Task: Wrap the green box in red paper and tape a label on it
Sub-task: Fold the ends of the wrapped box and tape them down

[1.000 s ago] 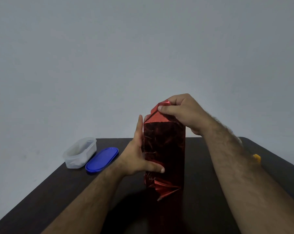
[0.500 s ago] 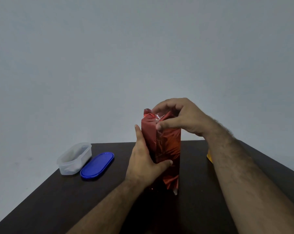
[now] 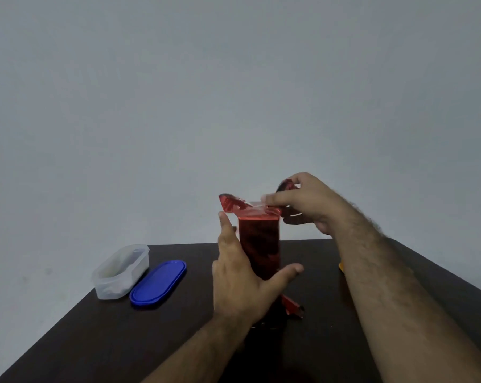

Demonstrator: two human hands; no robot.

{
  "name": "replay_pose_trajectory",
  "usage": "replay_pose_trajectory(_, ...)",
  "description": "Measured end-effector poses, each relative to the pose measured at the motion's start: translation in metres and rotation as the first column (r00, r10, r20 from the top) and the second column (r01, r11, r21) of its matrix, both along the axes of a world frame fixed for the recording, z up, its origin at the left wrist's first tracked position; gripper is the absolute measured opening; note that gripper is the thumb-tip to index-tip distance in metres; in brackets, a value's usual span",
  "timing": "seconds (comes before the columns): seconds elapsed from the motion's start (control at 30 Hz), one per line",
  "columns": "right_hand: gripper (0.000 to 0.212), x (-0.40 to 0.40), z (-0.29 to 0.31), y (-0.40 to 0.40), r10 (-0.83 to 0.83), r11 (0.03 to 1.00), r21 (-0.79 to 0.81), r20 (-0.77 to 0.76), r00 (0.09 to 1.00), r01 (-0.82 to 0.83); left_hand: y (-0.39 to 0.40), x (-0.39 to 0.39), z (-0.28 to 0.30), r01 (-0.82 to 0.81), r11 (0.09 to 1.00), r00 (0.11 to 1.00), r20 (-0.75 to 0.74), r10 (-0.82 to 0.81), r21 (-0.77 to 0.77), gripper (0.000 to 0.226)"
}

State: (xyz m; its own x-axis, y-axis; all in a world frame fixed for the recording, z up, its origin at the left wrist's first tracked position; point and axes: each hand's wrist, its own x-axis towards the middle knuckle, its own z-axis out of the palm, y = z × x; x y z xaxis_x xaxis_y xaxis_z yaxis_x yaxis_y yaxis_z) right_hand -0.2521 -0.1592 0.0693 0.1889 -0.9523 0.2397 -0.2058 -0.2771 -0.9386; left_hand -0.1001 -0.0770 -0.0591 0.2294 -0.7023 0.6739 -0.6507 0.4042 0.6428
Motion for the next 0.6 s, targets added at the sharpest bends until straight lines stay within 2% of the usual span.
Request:
replay_pose_trajectory(0.1, 0.064, 0.0, -0.002, -0.008, -0.029, 1.0, 0.002, 0.045, 0.999, 0.029, -0.006, 0.011, 0.001, 0.105, 0.968, 0.969, -0.196, -0.15, -0.226, 0.122)
replay_pose_trajectory(0.17, 0.058, -0.002, -0.001, -0.009, -0.002, 1.0, -0.024, 0.055, 0.998, 0.004, -0.013, 0.02, 0.009, 0.057, 0.942, 0.919, -0.352, -0.179, -0.331, 0.104)
replay_pose_trajectory(0.23, 0.052, -0.002, 0.001, -0.007, 0.034, 0.998, -0.06, 0.089, 0.995, -0.028, -0.018, 0.033, 0.023, 0.042, 0.947, 0.827, -0.52, -0.213, -0.32, 0.08)
replay_pose_trajectory(0.3, 0.05, -0.001, 0.002, -0.004, 0.069, 0.994, -0.096, 0.111, 0.991, -0.058, -0.023, 0.049, 0.039, 0.211, 0.942, 0.685, -0.648, -0.333, -0.26, 0.059)
replay_pose_trajectory(0.37, 0.05, 0.004, 0.001, -0.003, 0.133, 0.986, -0.116, 0.136, 0.982, -0.118, -0.023, 0.065, 0.056, 0.351, 0.902, 0.611, -0.669, -0.424, -0.252, 0.049)
replay_pose_trajectory(0.43, 0.049, 0.008, -0.001, -0.004, 0.203, 0.973, -0.138, 0.147, 0.968, -0.183, -0.023, 0.076, 0.079, 0.405, 0.892, 0.643, -0.631, -0.433, -0.199, 0.04)
replay_pose_trajectory(0.5, 0.049, 0.013, -0.001, -0.002, 0.24, 0.961, -0.175, 0.148, 0.959, -0.214, -0.023, 0.08, 0.101, 0.474, 0.879, 0.725, -0.545, -0.421, -0.047, 0.032)
replay_pose_trajectory(0.6, 0.058, 0.02, -0.002, 0.002, 0.253, 0.95, -0.233, 0.178, 0.951, -0.209, -0.027, 0.079, 0.119, 0.533, 0.835, 0.78, -0.464, -0.419, 0.141, 0.022)
